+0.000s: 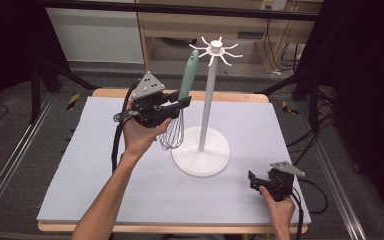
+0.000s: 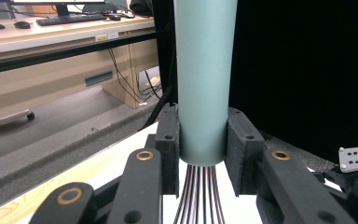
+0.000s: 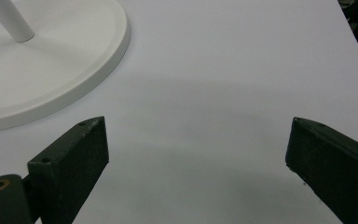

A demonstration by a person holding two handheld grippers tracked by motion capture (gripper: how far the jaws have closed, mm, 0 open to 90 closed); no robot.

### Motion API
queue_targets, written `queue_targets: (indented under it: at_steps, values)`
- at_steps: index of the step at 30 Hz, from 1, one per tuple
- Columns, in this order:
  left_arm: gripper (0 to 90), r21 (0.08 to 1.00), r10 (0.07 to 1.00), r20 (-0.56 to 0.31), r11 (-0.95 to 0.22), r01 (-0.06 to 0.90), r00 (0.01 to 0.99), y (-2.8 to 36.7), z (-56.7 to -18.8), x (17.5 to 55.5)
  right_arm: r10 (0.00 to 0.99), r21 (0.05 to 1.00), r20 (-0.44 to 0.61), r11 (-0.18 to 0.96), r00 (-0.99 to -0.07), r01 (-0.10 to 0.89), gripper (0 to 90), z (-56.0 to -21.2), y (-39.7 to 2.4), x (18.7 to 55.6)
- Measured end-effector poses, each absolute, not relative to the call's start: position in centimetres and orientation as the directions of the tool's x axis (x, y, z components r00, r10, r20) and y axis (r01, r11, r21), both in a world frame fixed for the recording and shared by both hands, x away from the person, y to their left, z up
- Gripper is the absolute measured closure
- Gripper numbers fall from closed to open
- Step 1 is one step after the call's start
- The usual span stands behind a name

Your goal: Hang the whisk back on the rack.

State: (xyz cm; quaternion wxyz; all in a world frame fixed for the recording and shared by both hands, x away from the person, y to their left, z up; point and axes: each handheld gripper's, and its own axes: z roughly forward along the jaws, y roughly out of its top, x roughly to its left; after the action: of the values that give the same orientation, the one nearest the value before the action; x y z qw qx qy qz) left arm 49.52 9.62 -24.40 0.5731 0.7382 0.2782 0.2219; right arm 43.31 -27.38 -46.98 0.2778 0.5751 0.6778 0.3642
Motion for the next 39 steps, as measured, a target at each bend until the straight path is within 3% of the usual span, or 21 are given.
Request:
queue_targets:
  at_steps: [39]
  values:
    - [67.6,0.978,0.681,-0.015,-0.143,0.153,0.732,7.1,-25.8,51.0,0.981,0.809,0.045,0.074,-0.187,0.583,6.4,-47.0,-27.3,43.4]
